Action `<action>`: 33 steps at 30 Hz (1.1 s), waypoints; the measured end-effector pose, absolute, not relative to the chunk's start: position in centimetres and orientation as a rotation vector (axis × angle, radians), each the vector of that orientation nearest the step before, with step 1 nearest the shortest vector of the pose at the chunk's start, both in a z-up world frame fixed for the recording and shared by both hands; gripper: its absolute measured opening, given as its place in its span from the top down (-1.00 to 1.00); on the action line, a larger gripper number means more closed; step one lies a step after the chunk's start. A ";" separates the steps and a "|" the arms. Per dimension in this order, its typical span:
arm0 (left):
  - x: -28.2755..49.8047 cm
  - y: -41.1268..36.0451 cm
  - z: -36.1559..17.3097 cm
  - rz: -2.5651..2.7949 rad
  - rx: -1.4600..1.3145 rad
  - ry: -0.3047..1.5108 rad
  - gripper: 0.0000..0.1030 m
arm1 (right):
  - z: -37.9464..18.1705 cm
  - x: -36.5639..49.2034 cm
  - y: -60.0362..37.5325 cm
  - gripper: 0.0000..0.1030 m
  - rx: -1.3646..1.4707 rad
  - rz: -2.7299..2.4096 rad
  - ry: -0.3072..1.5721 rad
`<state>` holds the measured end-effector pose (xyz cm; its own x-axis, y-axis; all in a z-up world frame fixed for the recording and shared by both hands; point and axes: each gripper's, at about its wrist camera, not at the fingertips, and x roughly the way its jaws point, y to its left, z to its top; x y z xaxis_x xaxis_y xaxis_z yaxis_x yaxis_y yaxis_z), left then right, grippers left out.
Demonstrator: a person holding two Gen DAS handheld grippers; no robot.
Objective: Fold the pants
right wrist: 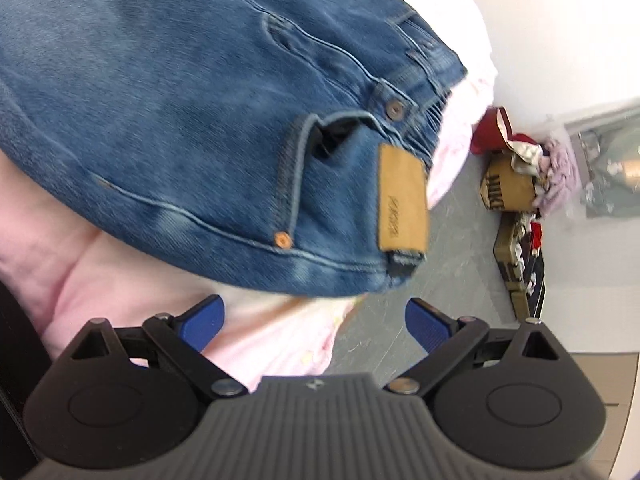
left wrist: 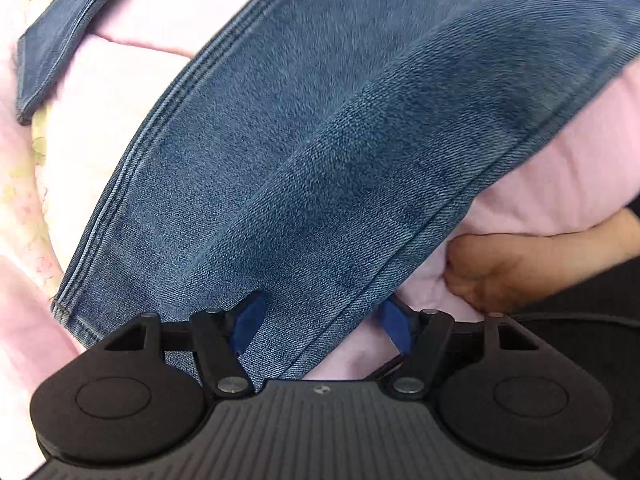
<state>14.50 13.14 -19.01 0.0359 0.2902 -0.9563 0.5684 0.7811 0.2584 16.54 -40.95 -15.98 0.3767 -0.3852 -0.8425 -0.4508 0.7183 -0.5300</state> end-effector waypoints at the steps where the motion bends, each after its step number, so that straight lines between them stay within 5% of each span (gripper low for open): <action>1: 14.1 12.7 -19.0 -0.227 0.733 1.554 -0.50 | -15.9 16.3 -41.2 -0.82 -0.824 0.048 1.222; 5: 13.7 12.2 -19.1 -0.143 0.769 1.536 -0.29 | -15.4 15.1 -41.8 -0.81 -0.807 0.089 1.189; 7: 13.7 12.4 -19.0 -0.122 0.741 1.533 0.22 | -15.4 14.6 -41.8 -0.80 -0.798 0.119 1.187; 10: 13.5 12.8 -18.3 -0.085 0.731 1.491 0.62 | -15.6 13.8 -41.7 -0.78 -0.824 0.166 1.189; 23: 13.4 12.1 -9.9 0.074 0.675 1.189 0.72 | -17.6 12.6 -38.6 -0.62 -1.110 0.231 0.930; 26: 14.3 12.3 -7.6 0.112 0.617 1.107 0.72 | -18.1 13.0 -38.3 -0.20 -1.127 0.244 0.886; 29: 14.8 12.0 -6.7 0.128 0.604 1.066 0.72 | -17.8 12.7 -37.8 0.55 -1.132 0.264 0.844; 33: 16.5 13.2 -7.0 0.151 0.585 1.041 0.72 | -15.6 12.9 -37.6 0.64 -1.089 0.238 0.792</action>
